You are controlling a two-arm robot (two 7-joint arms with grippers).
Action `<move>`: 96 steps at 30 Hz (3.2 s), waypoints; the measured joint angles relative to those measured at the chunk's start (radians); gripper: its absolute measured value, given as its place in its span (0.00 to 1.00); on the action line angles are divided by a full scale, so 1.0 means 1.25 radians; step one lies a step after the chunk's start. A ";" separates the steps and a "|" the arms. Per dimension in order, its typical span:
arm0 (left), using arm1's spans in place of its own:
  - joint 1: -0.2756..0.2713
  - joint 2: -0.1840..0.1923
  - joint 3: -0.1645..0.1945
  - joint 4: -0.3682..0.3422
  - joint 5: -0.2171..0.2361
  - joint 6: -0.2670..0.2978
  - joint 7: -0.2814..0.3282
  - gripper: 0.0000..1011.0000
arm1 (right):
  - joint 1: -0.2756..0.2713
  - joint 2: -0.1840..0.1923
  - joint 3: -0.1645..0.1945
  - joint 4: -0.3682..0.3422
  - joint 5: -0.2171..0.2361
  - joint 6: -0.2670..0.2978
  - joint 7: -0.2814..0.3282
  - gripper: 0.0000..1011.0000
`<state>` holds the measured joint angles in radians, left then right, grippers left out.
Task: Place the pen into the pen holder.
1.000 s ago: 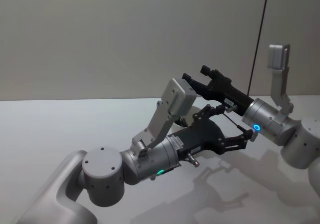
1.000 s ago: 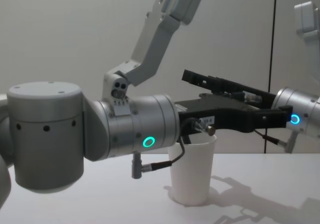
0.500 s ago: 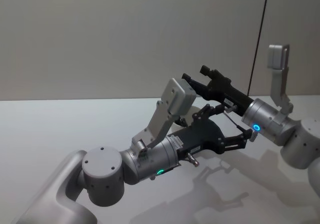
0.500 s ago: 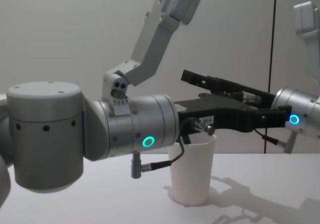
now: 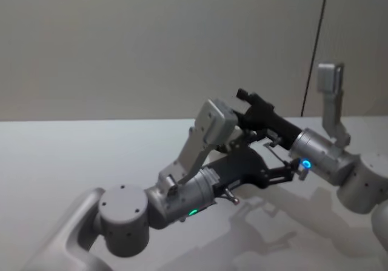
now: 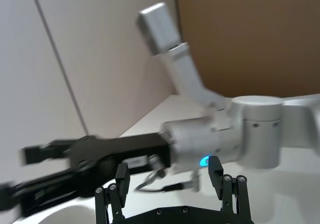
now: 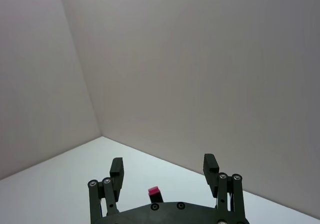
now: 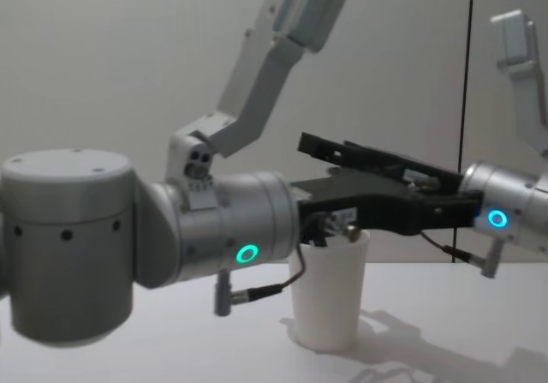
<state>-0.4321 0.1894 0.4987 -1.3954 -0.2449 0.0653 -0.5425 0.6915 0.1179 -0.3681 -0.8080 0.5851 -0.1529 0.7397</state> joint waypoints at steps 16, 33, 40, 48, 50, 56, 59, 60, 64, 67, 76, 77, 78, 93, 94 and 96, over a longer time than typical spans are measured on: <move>0.062 0.063 -0.017 -0.073 0.014 -0.017 0.173 0.99 | -0.122 0.041 0.029 -0.165 -0.050 0.033 -0.123 0.99; 0.128 0.127 -0.030 -0.151 0.030 -0.034 0.350 0.99 | -0.251 0.081 0.055 -0.340 -0.104 0.067 -0.246 0.99; 0.149 0.147 -0.034 -0.176 0.035 -0.039 0.406 0.99 | -0.303 0.097 0.065 -0.411 -0.127 0.081 -0.295 0.99; 0.156 0.154 -0.036 -0.185 0.036 -0.041 0.425 0.99 | -0.367 0.116 0.077 -0.498 -0.153 0.097 -0.354 0.99; 0.156 0.154 -0.036 -0.185 0.036 -0.041 0.425 0.99 | -0.385 0.122 0.080 -0.522 -0.161 0.102 -0.371 0.99; 0.156 0.154 -0.036 -0.185 0.036 -0.042 0.425 0.99 | -0.430 0.135 0.089 -0.584 -0.180 0.115 -0.413 0.99; 0.156 0.154 -0.036 -0.185 0.036 -0.042 0.425 0.99 | -0.449 0.141 0.093 -0.610 -0.189 0.120 -0.431 0.99; 0.156 0.154 -0.036 -0.185 0.036 -0.042 0.425 0.99 | -0.461 0.145 0.095 -0.626 -0.194 0.123 -0.442 0.99; 0.156 0.154 -0.036 -0.185 0.036 -0.042 0.425 0.99 | -0.484 0.152 0.099 -0.657 -0.203 0.129 -0.463 0.99; 0.156 0.154 -0.036 -0.185 0.036 -0.041 0.425 0.99 | -0.508 0.159 0.104 -0.690 -0.214 0.136 -0.486 0.99; 0.156 0.154 -0.036 -0.185 0.036 -0.041 0.425 0.99 | -0.559 0.175 0.113 -0.760 -0.236 0.149 -0.533 0.99; 0.156 0.154 -0.036 -0.185 0.036 -0.041 0.425 0.99 | -0.561 0.175 0.114 -0.762 -0.236 0.150 -0.535 0.99; 0.156 0.154 -0.036 -0.185 0.036 -0.041 0.425 0.99 | -0.563 0.176 0.114 -0.765 -0.237 0.150 -0.537 0.99; 0.156 0.154 -0.036 -0.185 0.036 -0.041 0.425 0.99 | -0.565 0.176 0.114 -0.767 -0.238 0.150 -0.538 0.99; 0.156 0.154 -0.036 -0.185 0.035 -0.041 0.425 0.99 | -0.565 0.176 0.114 -0.767 -0.238 0.150 -0.538 0.99; 0.156 0.154 -0.036 -0.185 0.035 -0.041 0.425 0.99 | -0.565 0.176 0.114 -0.767 -0.238 0.150 -0.538 0.99</move>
<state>-0.2372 0.3821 0.4542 -1.6262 -0.2005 0.0139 -0.0109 -0.0147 0.3375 -0.2256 -1.7669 0.2873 0.0351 0.0667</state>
